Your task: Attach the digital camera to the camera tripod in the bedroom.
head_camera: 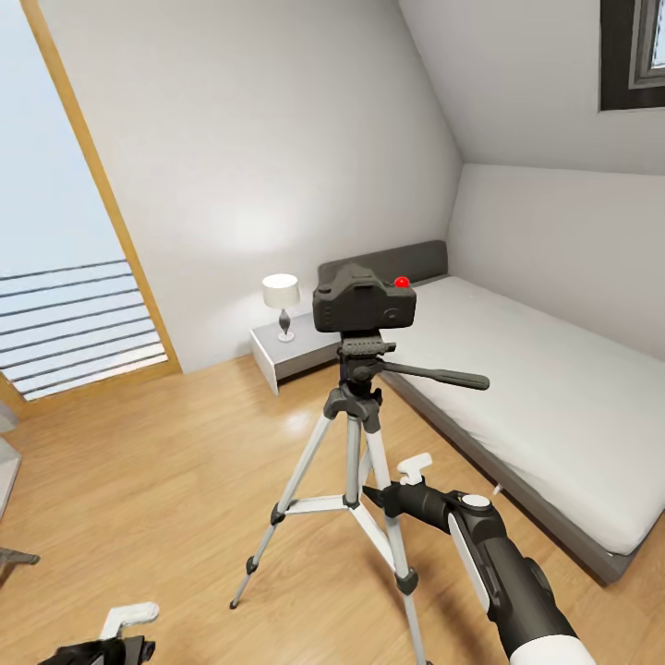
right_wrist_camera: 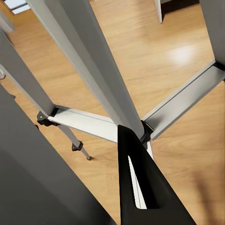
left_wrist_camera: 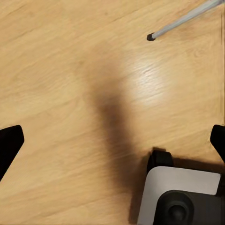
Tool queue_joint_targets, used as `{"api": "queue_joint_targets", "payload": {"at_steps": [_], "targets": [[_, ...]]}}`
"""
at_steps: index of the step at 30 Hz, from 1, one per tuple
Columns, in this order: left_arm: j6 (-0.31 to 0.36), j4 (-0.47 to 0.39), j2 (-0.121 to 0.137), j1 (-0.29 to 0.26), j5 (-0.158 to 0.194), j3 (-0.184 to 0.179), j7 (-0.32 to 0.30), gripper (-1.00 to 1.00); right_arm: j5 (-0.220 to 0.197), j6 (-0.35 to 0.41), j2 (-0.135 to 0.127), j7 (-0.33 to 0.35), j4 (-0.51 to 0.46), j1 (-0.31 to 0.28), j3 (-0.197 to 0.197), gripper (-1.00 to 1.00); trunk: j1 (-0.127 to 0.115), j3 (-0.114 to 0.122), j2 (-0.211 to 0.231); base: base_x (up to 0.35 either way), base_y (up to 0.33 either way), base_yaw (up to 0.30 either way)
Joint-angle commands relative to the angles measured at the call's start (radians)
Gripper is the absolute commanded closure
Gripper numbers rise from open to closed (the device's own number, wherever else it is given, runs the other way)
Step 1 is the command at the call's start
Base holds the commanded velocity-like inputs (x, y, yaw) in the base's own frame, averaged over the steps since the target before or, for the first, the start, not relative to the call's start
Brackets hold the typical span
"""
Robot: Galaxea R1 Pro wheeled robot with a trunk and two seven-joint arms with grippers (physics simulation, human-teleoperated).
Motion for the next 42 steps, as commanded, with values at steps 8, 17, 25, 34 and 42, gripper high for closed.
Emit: {"api": "queue_joint_targets", "payload": {"at_steps": [8,17,25,34,42], "targets": [[-0.071,0.003,-0.063,0.081,0.15,-0.005,0.04,-1.0,0.011,0.001,0.002,0.007,0.004,0.0,-0.002,1.0,0.001,-0.002,-0.002,0.0,0.0,0.0],[0.044,0.003,-0.115,0.116,0.179,-0.005,0.18,-1.0,0.01,0.003,0.002,0.006,0.008,0.0,-0.002,1.0,0.001,-0.002,-0.002,0.0,0.0,0.0],[0.054,0.003,-0.12,0.127,0.185,-0.005,0.192,-1.0,0.012,0.003,0.002,0.006,0.008,0.0,-0.002,1.0,0.001,-0.002,-0.002,0.0,0.0,0.0],[0.056,0.002,-0.125,0.129,0.187,-0.005,0.194,-1.0,0.016,0.002,0.002,0.006,0.008,0.0,0.0,1.0,0.001,-0.002,-0.002,0.0,0.0,0.0],[0.057,0.002,-0.128,0.129,0.189,-0.005,0.195,-1.0,0.014,0.001,0.001,0.007,0.011,-0.001,0.0,-1.0,0.001,-0.002,-0.002,0.0,0.0,0.0]]}}
